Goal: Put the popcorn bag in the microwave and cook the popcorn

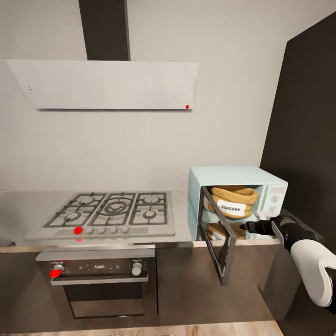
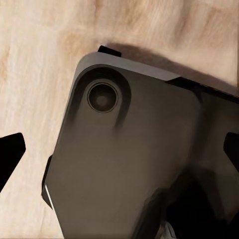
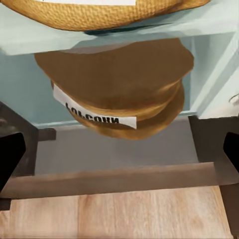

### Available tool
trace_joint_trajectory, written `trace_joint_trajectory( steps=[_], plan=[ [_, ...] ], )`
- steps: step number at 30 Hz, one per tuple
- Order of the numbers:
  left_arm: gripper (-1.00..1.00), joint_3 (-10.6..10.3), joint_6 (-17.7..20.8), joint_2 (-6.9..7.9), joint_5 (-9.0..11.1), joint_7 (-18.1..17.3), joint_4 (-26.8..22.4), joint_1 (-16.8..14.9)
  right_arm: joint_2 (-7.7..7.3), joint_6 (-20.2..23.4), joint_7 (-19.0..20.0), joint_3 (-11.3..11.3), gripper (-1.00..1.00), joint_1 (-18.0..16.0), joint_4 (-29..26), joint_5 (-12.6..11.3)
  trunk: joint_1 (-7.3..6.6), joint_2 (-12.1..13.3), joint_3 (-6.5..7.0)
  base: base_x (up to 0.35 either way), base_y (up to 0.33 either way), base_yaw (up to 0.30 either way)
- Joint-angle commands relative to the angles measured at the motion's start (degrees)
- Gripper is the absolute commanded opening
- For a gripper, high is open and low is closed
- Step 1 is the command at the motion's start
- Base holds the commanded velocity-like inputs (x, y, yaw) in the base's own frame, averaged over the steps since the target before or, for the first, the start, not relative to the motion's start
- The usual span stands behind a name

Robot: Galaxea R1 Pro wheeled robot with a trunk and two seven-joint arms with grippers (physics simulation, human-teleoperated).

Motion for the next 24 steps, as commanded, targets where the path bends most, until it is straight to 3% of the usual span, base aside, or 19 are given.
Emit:
trace_joint_trajectory(
  steps=[1, 17, 23, 24],
  plan=[
    [1.00, 0.1, -0.1, -0.03, 0.2, 0.2, -0.1, 0.0, 0.01, 0.2, 0.5, -0.5, 1.00, 0.0, -0.1, 0.6, -0.01, 0.0, -0.07, -0.078, -0.250, 0.268],
    [1.00, 0.1, -0.1, -0.03, 0.2, 0.2, -0.1, 0.0, 0.01, 0.2, 0.4, -0.5, 1.00, 0.0, 0.0, 0.5, -0.01, 0.0, -0.07, -0.010, -0.249, 0.265],
    [1.00, 0.1, -0.1, -0.03, 0.2, 0.2, -0.1, 0.0, 0.24, 0.0, 0.5, -0.5, 1.00, 0.0, 0.6, 0.6, -0.01, 0.0, -0.07, 0.000, -0.114, 0.039],
    [1.00, 0.0, -0.1, 0.00, 0.2, 0.2, -0.1, 0.0, 0.52, -1.6, 0.5, -0.5, 1.00, 0.0, 0.9, 0.7, -0.01, 0.0, -0.07, 0.000, -0.008, 0.002]
  ],
)
